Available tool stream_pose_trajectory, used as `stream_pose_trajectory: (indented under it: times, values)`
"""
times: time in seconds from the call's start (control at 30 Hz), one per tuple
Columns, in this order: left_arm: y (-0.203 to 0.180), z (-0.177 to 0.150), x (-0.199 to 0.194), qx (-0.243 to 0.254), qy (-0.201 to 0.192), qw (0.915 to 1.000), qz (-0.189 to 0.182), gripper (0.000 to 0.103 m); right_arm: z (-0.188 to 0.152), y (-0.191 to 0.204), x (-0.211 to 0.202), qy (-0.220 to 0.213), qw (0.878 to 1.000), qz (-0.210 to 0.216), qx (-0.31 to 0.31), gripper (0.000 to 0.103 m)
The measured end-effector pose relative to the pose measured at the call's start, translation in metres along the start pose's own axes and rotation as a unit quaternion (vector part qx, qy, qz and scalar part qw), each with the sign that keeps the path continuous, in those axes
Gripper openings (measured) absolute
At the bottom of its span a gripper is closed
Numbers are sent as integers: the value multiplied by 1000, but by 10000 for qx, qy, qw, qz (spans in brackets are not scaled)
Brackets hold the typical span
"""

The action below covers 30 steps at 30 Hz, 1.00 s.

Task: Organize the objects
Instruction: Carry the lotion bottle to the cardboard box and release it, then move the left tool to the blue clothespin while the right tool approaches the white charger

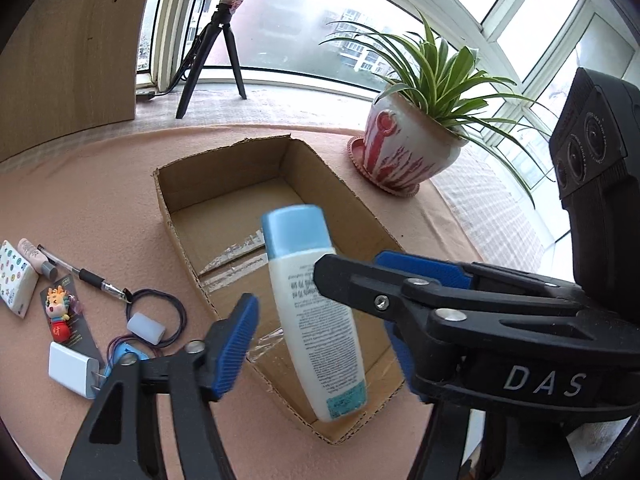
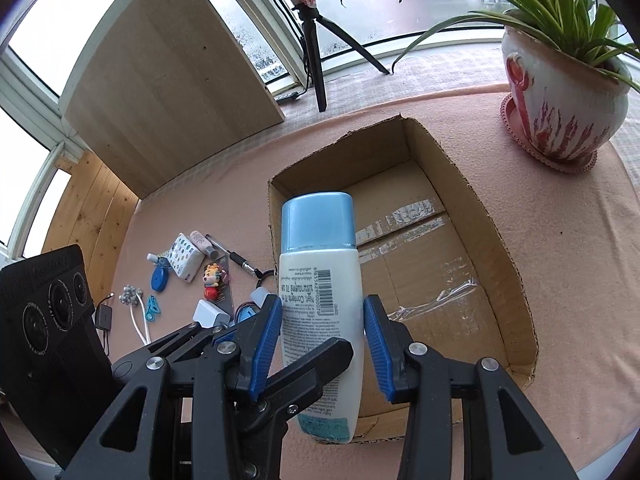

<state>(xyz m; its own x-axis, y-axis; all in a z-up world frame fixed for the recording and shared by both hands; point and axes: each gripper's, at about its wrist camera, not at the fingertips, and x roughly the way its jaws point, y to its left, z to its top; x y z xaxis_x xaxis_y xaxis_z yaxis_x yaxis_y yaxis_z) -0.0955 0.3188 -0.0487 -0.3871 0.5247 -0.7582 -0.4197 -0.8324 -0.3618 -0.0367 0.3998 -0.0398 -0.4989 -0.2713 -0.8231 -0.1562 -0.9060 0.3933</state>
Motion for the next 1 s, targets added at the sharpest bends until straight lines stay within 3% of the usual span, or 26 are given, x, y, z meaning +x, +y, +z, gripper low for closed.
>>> stream_pose_trajectory:
  times: [0.03,0.13,0.33,0.63,1.0]
  values:
    - [3,-1,-3,-28,-80,9999,88,92,0,0,-3,-111,9998,-143,-71,54]
    - [15,0,-8,-68,-124,9996,256,92,2,-2,-15,-491,9975,-489,-155,67]
    - [43,-6,-29,-274,-216,9981,500,92,4,4,-17,-650,9957,-623,-207,68]
    - [103,-21,-67,-689,-301,9928,933,92,-2,36,-7,-758,9948,-503,-448,68]
    - [200,-57,-116,-1370,-285,9789,1489,92,-10,86,22,-376,9969,-152,-672,68]
